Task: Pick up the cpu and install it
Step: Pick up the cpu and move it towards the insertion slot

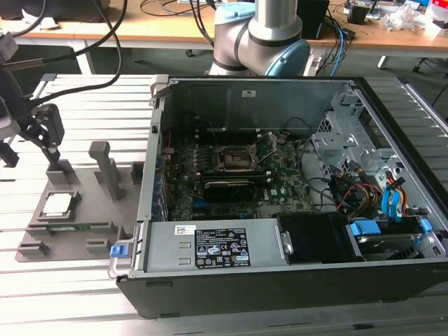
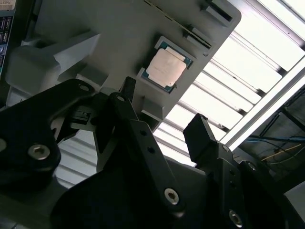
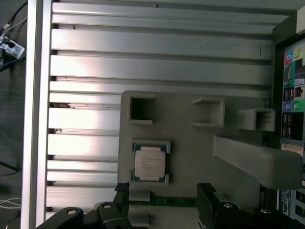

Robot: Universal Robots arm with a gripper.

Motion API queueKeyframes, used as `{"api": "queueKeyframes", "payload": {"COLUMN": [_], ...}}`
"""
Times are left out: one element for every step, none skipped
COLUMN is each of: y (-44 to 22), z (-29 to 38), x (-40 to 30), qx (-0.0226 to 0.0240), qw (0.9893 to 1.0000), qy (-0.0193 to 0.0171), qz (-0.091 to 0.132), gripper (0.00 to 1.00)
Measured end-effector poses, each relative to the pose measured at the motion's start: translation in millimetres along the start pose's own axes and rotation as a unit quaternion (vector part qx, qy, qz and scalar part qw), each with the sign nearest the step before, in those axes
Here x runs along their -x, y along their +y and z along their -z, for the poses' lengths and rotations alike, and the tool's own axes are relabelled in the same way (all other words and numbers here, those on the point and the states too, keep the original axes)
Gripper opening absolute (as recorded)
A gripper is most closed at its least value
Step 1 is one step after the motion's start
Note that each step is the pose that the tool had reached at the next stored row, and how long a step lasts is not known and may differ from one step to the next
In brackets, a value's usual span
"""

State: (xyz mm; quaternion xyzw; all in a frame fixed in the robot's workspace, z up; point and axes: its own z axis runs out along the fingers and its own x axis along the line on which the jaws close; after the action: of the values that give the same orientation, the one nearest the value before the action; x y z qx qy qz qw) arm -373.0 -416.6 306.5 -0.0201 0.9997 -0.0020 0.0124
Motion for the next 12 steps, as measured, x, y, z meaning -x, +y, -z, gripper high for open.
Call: {"api": "queueKeyframes", "payload": {"y": [0.0, 0.0, 0.0, 0.0, 0.0, 0.0, 0.0, 0.0, 0.0, 0.1, 0.1, 0.1], "z": [-2.2, -3.7, -4.3, -5.5, -6.2, -6.9, -8.4, -10.0, -13.0, -13.9, -14.5, -16.2], "x": [-0.1, -0.1, -0.1, -0.1, -0.1, -0.2, -0.2, -0.2, -0.3, -0.3, -0.3, -0.4], "qx": [0.0, 0.0, 0.0, 0.0, 0.0, 0.0, 0.0, 0.0, 0.0, 0.0, 0.0, 0.0], "qw": [1.0, 1.0, 1.0, 1.0, 1.0, 1.0, 1.0, 1.0, 1.0, 1.0, 1.0, 1.0], "qy": [0.0, 0.0, 0.0, 0.0, 0.0, 0.0, 0.0, 0.0, 0.0, 0.0, 0.0, 0.0], "qz": [0.0, 0.0, 0.0, 0.0, 0.0, 0.0, 0.0, 0.0, 0.0, 0.0, 0.0, 0.0], "gripper": [0.68, 0.68, 0.68, 0.68, 0.68, 0.68, 0.68, 0.68, 0.68, 0.68, 0.68, 0.68]}}
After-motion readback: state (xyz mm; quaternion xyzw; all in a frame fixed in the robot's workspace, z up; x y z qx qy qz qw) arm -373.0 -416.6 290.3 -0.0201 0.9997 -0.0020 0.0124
